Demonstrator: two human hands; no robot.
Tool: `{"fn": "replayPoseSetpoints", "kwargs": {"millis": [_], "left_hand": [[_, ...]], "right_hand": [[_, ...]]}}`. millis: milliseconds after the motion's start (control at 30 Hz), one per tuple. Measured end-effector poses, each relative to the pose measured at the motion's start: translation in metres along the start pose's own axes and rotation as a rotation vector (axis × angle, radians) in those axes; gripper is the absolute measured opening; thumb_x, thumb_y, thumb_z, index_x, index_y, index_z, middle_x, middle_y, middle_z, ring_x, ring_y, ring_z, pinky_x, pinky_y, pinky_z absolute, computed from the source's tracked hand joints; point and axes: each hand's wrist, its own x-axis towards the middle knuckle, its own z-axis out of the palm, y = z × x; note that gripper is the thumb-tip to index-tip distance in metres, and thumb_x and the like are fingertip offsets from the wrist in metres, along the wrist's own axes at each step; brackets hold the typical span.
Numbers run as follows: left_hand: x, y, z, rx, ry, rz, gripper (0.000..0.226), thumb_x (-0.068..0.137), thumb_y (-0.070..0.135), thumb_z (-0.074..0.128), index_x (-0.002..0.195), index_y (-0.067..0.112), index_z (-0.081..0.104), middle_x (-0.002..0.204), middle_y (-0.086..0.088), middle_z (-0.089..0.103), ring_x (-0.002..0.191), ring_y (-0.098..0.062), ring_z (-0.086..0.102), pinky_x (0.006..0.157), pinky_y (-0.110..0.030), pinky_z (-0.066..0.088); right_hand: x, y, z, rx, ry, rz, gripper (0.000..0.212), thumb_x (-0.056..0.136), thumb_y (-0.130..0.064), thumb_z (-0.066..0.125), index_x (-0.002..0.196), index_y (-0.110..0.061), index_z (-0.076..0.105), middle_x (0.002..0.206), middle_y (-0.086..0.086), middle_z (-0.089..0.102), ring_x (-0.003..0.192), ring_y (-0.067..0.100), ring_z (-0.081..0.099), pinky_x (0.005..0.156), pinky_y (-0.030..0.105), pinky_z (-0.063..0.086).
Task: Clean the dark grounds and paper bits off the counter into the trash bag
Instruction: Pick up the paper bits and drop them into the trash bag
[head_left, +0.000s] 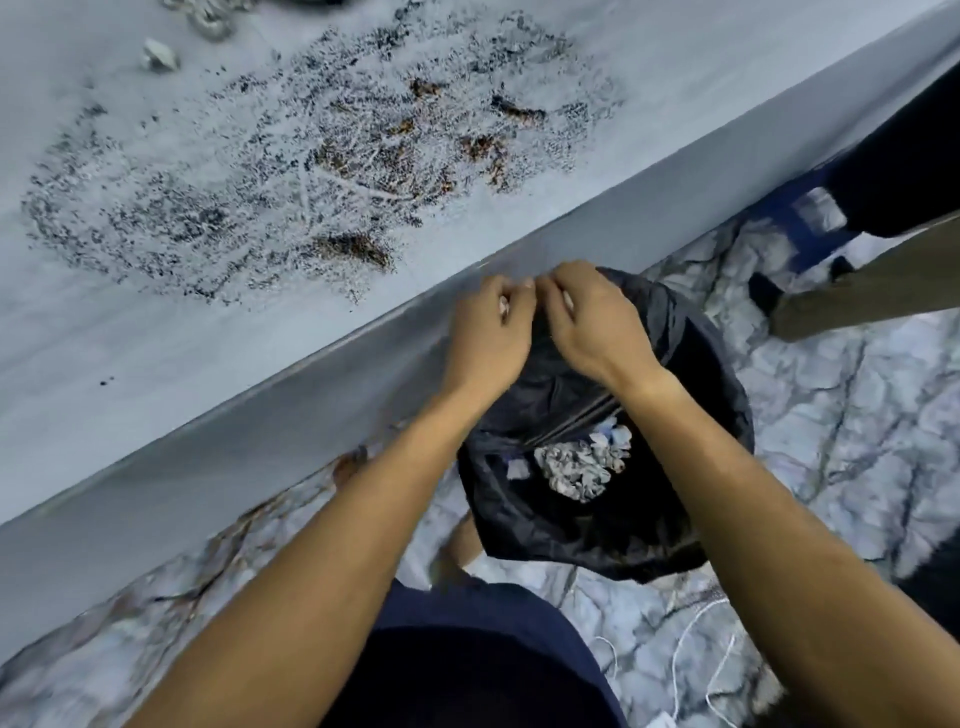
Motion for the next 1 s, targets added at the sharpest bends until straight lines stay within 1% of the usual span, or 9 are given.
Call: {"fn": "replayPoseSetpoints", "kwargs": {"millis": [67, 133, 200, 300, 367, 467, 600, 833, 1000], "left_hand": [[-0.011, -0.02, 0.022, 0.015, -0.019, -0.114, 0.029, 0.101, 0.038, 0.044, 0.089, 0.016, 0.058, 0.072, 0.004, 0.06, 0.066, -0.01, 0.056, 0.058, -0.034, 0.035], [-0.02, -0.045, 0.042, 0.04, -0.089, -0.212, 0.029, 0.101, 0.043, 0.043, 0.1, 0.018, 0.059, 0.086, 0.004, 0.063, 0.076, -0.01, 0.059, 0.063, -0.031, 0.039], [-0.026, -0.065, 0.056, 0.095, -0.189, -0.279, 0.044, 0.096, 0.056, 0.041, 0.118, 0.02, 0.056, 0.115, -0.001, 0.062, 0.099, -0.016, 0.061, 0.083, -0.036, 0.049], [-0.032, -0.073, 0.064, 0.19, -0.31, -0.298, 0.06, 0.092, 0.063, 0.037, 0.134, 0.021, 0.048, 0.142, -0.003, 0.046, 0.12, -0.023, 0.053, 0.101, -0.043, 0.044], [-0.031, -0.069, 0.062, 0.252, -0.306, -0.283, 0.053, 0.094, 0.058, 0.041, 0.133, 0.022, 0.049, 0.14, -0.002, 0.051, 0.12, -0.023, 0.054, 0.099, -0.039, 0.045], [-0.029, -0.058, 0.05, 0.256, -0.212, -0.217, 0.044, 0.092, 0.056, 0.044, 0.124, 0.029, 0.055, 0.124, 0.005, 0.063, 0.108, -0.019, 0.061, 0.09, -0.038, 0.05], [-0.028, -0.029, 0.02, 0.275, -0.119, -0.006, 0.037, 0.091, 0.054, 0.049, 0.121, 0.034, 0.056, 0.117, 0.011, 0.063, 0.102, -0.012, 0.061, 0.084, -0.032, 0.051], [-0.002, 0.034, -0.09, 0.131, 0.196, 0.157, 0.025, 0.092, 0.044, 0.059, 0.113, 0.033, 0.062, 0.102, 0.016, 0.065, 0.083, -0.004, 0.061, 0.071, -0.024, 0.049], [0.032, 0.039, -0.187, 0.092, 0.407, 0.157, 0.017, 0.094, 0.04, 0.059, 0.109, 0.034, 0.063, 0.1, 0.018, 0.065, 0.082, -0.002, 0.062, 0.067, -0.017, 0.048]], "right_hand": [[-0.011, 0.026, 0.011, -0.052, -0.08, -0.009, 0.024, 0.102, -0.035, 0.044, 0.093, -0.019, 0.058, 0.09, -0.003, 0.055, 0.084, 0.021, 0.055, 0.065, 0.035, 0.043], [-0.022, 0.048, 0.024, -0.085, -0.178, 0.003, 0.023, 0.101, -0.038, 0.046, 0.099, -0.021, 0.061, 0.094, -0.005, 0.055, 0.085, 0.02, 0.057, 0.067, 0.036, 0.046], [-0.03, 0.064, 0.032, -0.104, -0.264, 0.025, 0.029, 0.099, -0.042, 0.046, 0.113, -0.022, 0.063, 0.106, -0.002, 0.06, 0.095, 0.021, 0.06, 0.077, 0.039, 0.05], [-0.036, 0.076, 0.036, -0.101, -0.314, 0.093, 0.041, 0.099, -0.044, 0.045, 0.129, -0.02, 0.059, 0.128, 0.002, 0.06, 0.117, 0.026, 0.057, 0.095, 0.043, 0.048], [-0.034, 0.079, 0.034, -0.066, -0.301, 0.132, 0.039, 0.099, -0.04, 0.045, 0.131, -0.02, 0.058, 0.132, 0.0, 0.058, 0.122, 0.024, 0.054, 0.099, 0.04, 0.046], [-0.026, 0.071, 0.021, -0.031, -0.243, 0.132, 0.035, 0.099, -0.035, 0.048, 0.129, -0.021, 0.059, 0.13, -0.002, 0.059, 0.121, 0.019, 0.055, 0.097, 0.035, 0.047], [-0.004, 0.036, -0.004, 0.081, -0.08, 0.065, 0.027, 0.098, -0.032, 0.051, 0.121, -0.025, 0.063, 0.12, -0.006, 0.065, 0.109, 0.016, 0.061, 0.089, 0.033, 0.051], [0.051, -0.072, -0.038, 0.296, 0.102, -0.132, 0.024, 0.098, -0.027, 0.055, 0.12, -0.026, 0.064, 0.113, -0.013, 0.064, 0.095, 0.003, 0.059, 0.077, 0.022, 0.048], [0.099, -0.143, -0.031, 0.35, 0.087, -0.249, 0.028, 0.098, -0.031, 0.056, 0.124, -0.025, 0.062, 0.116, -0.009, 0.062, 0.1, 0.005, 0.058, 0.081, 0.028, 0.049]]}}
